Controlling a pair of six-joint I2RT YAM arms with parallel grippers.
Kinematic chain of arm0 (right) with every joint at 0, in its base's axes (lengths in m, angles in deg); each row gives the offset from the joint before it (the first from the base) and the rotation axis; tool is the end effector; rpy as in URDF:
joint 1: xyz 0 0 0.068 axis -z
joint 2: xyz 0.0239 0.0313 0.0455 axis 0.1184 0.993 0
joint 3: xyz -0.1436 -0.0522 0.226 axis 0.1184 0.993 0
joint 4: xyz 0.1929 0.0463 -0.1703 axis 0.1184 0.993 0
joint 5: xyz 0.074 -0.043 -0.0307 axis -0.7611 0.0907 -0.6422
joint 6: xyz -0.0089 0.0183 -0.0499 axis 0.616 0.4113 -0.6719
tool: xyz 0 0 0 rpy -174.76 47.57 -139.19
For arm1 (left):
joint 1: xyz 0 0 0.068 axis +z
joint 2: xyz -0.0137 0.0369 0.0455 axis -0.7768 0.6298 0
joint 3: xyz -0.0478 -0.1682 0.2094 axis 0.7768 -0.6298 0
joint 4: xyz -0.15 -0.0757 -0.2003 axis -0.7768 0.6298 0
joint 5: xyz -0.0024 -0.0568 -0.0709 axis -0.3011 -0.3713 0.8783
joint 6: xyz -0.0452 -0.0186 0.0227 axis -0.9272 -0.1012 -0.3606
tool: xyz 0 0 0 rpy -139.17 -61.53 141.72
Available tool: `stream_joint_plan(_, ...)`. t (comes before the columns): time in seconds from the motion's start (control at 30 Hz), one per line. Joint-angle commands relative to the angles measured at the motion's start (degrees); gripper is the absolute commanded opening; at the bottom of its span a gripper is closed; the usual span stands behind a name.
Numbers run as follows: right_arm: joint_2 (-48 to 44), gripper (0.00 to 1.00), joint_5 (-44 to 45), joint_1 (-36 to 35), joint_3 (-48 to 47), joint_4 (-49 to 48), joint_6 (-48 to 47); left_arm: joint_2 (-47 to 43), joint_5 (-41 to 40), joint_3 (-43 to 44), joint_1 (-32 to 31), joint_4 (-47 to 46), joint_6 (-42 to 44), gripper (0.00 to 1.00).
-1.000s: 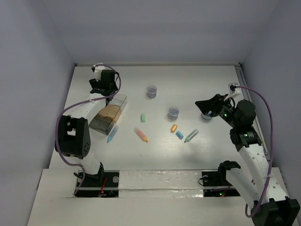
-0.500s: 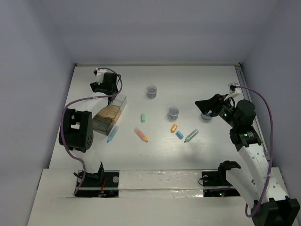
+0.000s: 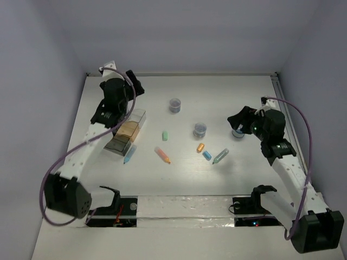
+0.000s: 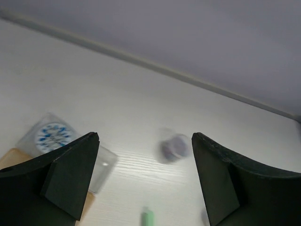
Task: Sort the stationery into containers
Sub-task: Place the stationery in the storage box, then pick up the stationery from the center of the board.
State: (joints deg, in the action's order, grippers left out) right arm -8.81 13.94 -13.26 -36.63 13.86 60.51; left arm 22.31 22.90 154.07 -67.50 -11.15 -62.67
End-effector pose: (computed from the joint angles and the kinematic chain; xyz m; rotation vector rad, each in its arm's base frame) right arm 0.2030 0.0321 0.2947 0.1463 1.9256 0.6259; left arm 0.2993 -0.0772 0.3713 -0.3368 1.6850 -0.2463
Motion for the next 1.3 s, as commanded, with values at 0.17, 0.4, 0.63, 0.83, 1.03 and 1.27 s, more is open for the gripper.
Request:
stream_joint_plan(0.17, 10.90, 0.80, 23.52, -0.48, -4.56, 5.96, -4.24, -29.76, 19.79, -11.15, -6.32, 0.17, -1.04, 0.78)
stream_joint_plan(0.4, 19.78, 0.89, 29.78, -0.48, -8.17, 9.39, -5.56, -44.03, 22.96, -18.61, -6.32, 8.17, 3.35, 0.82)
stream_joint_plan(0.63, 27.95, 0.89, 27.04, -1.01, -11.24, 7.10, -5.48, -49.66, 23.58, -23.02, -6.32, 7.66, 6.43, 0.87)
stream_joint_plan(0.83, 34.02, 0.75, 30.30, -1.54, -14.67, 5.27, -6.00, -52.39, 24.72, -24.60, -6.32, 6.16, 7.75, 0.88)
stream_joint_plan(1.03, 35.96, 0.52, 40.92, -11.80, -18.53, 5.87, -9.43, -52.74, 24.46, -24.17, -6.32, 6.51, 7.93, 0.95)
stream_joint_plan(1.27, 38.94, 0.52, 42.17, -29.30, -35.49, 5.18, -13.12, -53.62, 22.79, -24.16, -5.79, 6.95, 7.75, 0.99)
